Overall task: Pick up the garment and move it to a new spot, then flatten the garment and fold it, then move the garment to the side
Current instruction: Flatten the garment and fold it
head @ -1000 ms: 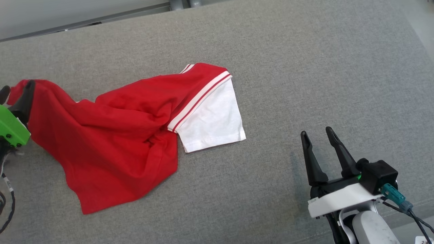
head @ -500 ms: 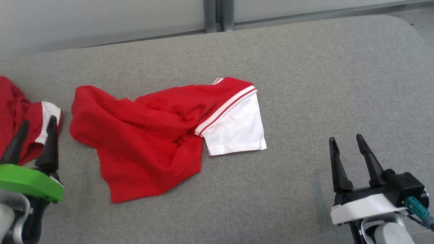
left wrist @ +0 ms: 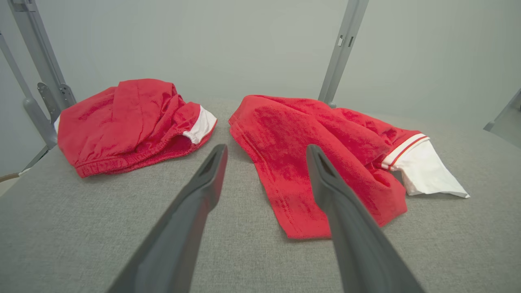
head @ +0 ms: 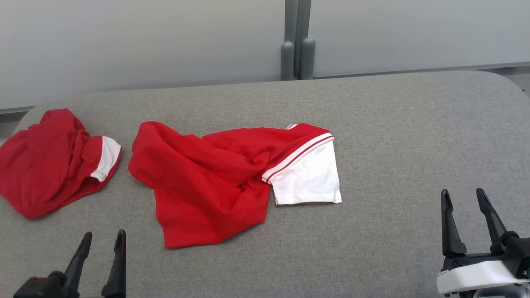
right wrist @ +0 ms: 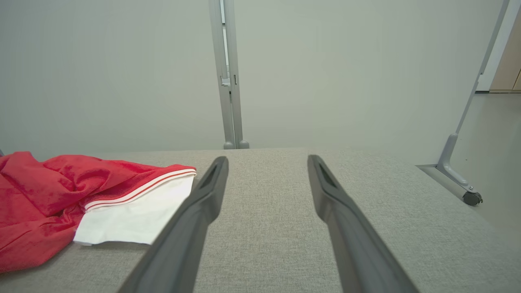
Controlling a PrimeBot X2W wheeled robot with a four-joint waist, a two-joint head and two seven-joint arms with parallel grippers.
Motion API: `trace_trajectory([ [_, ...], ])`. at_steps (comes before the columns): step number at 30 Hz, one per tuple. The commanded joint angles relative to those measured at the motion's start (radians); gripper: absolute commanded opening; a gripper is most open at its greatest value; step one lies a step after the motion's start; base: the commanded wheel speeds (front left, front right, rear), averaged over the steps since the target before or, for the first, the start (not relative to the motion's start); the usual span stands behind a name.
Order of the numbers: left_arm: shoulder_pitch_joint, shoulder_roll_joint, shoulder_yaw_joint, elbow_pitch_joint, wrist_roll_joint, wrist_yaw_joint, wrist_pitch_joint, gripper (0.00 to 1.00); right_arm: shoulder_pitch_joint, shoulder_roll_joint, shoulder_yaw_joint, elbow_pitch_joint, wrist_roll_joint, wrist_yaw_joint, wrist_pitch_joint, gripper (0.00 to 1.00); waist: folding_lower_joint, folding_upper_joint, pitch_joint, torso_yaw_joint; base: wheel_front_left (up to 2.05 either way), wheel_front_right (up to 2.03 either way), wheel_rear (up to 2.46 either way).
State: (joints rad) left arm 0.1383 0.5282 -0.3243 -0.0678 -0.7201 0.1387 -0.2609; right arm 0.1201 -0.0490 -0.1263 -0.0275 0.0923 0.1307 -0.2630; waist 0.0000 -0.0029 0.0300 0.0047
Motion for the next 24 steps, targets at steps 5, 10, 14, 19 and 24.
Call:
trace_trajectory([
  [5, 0.09, -0.04, 0.04, 0.042, 0.068, -0.052, -0.004, 1.0, 0.013, -0.003, -0.041, -0.016, -0.028, 0.0, -0.005, 1.0, 0.0, 0.0029, -0.04, 0.014, 0.0, 0.0, 0.0],
  [10, 0.114, -0.07, 0.087, 0.066, 0.128, -0.141, -0.004, 1.0, 0.011, -0.003, -0.05, -0.015, -0.031, 0.0, -0.005, 1.0, 0.0, 0.0029, -0.044, 0.014, 0.0, 0.0, 0.0],
  [14, 0.117, -0.097, 0.137, 0.093, 0.174, -0.198, -0.004, 1.0, 0.014, -0.003, -0.043, -0.003, -0.031, 0.0, -0.005, 1.0, 0.0, 0.0029, -0.049, 0.012, 0.0, 0.0, 0.0],
  [19, 0.121, -0.125, 0.173, 0.136, 0.214, -0.239, -0.004, 1.0, 0.021, -0.003, -0.041, 0.01, -0.03, 0.0, -0.005, 1.0, 0.0, 0.0029, -0.056, 0.012, 0.0, 0.0, 0.0],
  [24, 0.116, -0.155, 0.194, 0.162, 0.235, -0.257, -0.004, 1.0, 0.022, -0.003, -0.032, 0.026, -0.03, 0.0, -0.005, 1.0, 0.0, 0.0029, -0.058, 0.012, 0.0, 0.0, 0.0],
])
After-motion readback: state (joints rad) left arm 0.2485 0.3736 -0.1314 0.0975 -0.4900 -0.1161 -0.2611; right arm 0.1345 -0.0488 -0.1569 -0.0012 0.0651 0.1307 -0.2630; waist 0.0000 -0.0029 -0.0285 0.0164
